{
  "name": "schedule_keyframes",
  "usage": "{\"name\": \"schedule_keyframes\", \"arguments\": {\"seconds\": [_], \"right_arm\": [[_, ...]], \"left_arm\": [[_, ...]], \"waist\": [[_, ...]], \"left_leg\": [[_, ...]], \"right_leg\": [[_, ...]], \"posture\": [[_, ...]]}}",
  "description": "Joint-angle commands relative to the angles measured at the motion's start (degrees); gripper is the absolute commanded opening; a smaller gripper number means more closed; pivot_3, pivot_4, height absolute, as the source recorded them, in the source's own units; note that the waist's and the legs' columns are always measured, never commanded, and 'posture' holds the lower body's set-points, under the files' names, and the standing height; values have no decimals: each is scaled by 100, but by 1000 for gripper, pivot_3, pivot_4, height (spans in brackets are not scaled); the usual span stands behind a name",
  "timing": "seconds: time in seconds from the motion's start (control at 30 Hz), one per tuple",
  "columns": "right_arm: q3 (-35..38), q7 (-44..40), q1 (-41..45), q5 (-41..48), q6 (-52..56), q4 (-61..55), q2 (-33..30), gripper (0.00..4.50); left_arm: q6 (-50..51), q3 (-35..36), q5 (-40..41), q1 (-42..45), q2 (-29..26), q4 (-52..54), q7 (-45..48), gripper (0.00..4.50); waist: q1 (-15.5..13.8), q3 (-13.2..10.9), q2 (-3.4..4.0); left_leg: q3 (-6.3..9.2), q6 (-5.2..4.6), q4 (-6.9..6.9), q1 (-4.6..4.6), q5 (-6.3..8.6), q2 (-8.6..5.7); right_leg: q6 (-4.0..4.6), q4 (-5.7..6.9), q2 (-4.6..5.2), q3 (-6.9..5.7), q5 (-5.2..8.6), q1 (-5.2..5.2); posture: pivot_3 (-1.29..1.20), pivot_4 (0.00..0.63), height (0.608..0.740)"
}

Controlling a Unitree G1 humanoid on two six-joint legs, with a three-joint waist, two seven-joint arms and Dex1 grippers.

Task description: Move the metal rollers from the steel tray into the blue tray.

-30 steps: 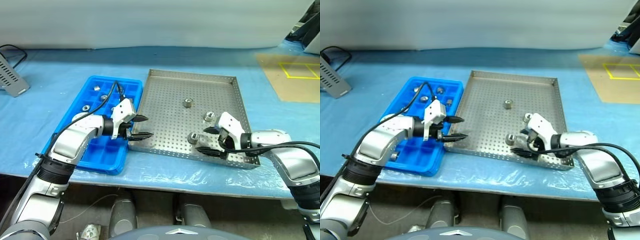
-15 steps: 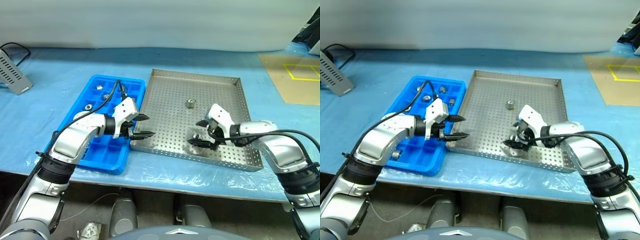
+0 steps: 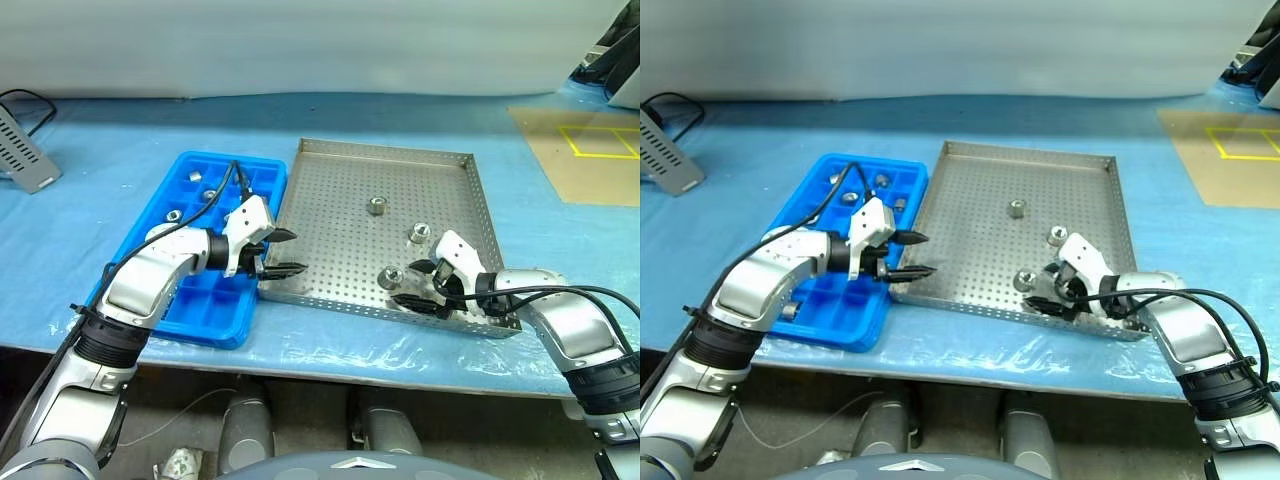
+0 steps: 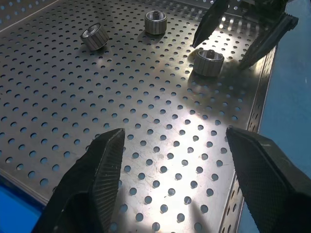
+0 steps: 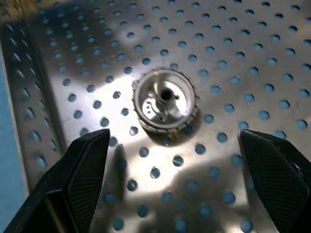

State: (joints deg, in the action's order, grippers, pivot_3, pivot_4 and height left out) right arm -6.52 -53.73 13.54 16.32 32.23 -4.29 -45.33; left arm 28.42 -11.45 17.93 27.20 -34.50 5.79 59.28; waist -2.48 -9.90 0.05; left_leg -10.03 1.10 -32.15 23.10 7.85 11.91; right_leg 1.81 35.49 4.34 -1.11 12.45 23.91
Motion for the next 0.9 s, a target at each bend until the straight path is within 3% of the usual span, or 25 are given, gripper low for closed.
{"name": "schedule_keyframes", "arguments": {"seconds": [0.03,0.5,0.9], "right_arm": [[8,-113,246,-178,-453,458,73,4500],[-205,-26,121,-311,-328,72,556,4500],[-51,-135,163,-225,-204,-304,692,4500]], "left_arm": [[-260,68,-65,-12,-40,-78,64,3511],[-943,26,-312,133,98,-1091,287,3511],[-846,82,-354,144,109,-990,264,3511]], "waist": [[17,0,1],[48,2,-1],[69,2,5]], "left_leg": [[0,0,1,0,0,0],[0,1,5,-6,-1,8],[-1,0,11,0,0,0]], "right_leg": [[0,0,-1,0,0,1],[2,-1,-8,-1,0,0],[4,-1,0,0,1,6]], "posture": [[-149,150,740],[-157,150,740],[-147,150,740]]}}
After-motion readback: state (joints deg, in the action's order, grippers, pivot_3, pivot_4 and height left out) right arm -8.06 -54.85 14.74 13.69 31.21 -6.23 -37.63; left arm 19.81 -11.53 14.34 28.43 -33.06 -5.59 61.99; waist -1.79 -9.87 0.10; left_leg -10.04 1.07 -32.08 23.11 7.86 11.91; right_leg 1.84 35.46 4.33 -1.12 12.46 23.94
